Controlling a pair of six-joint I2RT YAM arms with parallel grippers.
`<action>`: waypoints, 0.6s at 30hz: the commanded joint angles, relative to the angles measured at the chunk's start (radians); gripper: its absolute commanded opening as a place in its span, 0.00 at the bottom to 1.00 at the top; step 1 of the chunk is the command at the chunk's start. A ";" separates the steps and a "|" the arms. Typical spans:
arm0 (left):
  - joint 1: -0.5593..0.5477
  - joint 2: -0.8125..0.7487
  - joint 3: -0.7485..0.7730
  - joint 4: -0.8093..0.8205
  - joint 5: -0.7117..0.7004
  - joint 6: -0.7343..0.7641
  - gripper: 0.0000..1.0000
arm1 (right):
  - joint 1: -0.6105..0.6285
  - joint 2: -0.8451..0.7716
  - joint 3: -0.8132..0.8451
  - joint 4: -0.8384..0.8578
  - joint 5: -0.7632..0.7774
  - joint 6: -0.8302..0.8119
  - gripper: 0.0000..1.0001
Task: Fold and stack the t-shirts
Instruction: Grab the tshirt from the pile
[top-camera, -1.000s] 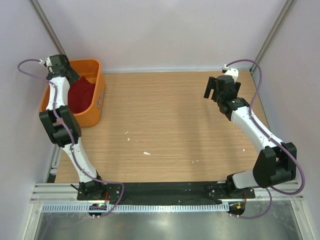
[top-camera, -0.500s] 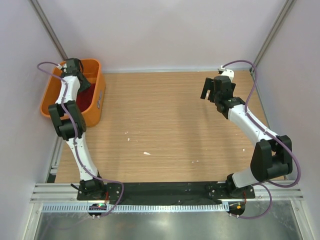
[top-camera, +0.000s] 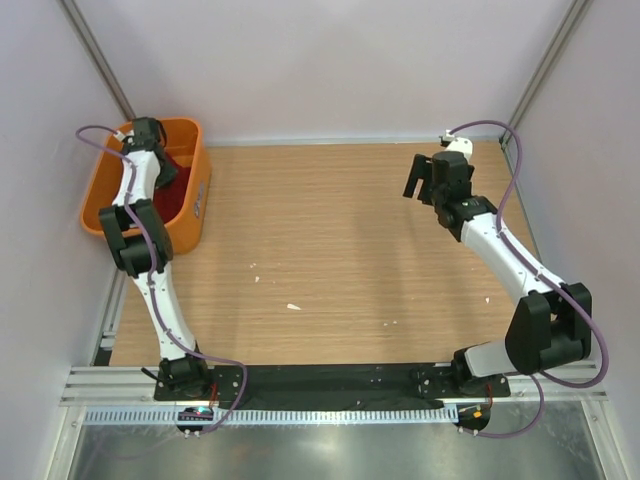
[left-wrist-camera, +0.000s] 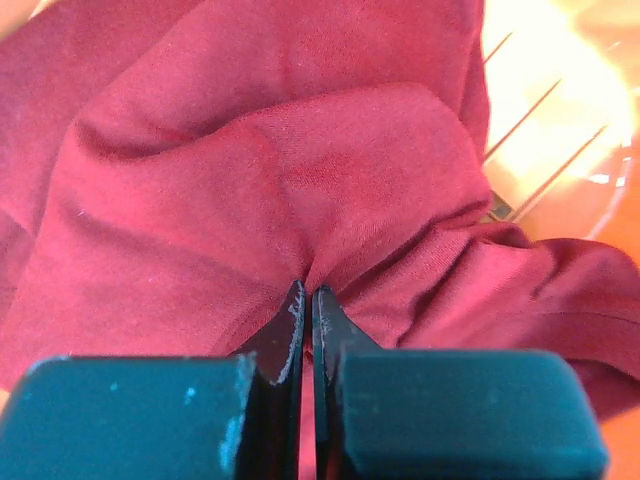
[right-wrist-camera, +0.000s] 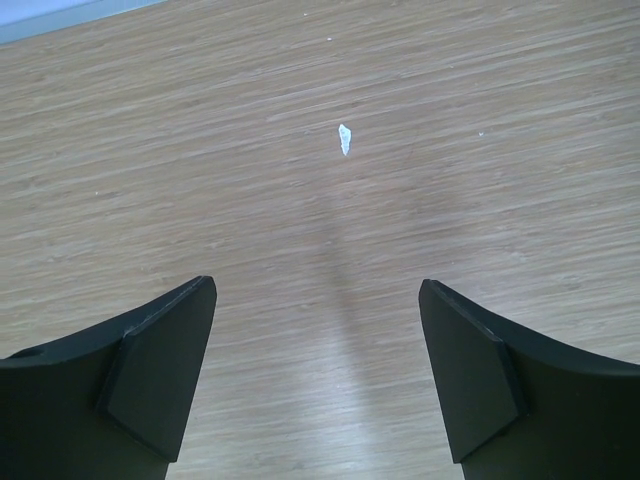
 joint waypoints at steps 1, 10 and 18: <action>0.003 -0.103 0.080 -0.015 0.014 -0.058 0.00 | 0.001 -0.061 0.024 -0.050 -0.018 -0.001 0.88; -0.056 -0.465 0.166 0.013 0.112 -0.146 0.00 | 0.036 -0.124 0.084 -0.182 -0.060 0.017 0.82; -0.142 -0.776 0.149 0.125 0.350 -0.274 0.00 | 0.055 -0.228 0.077 -0.251 -0.095 0.037 0.82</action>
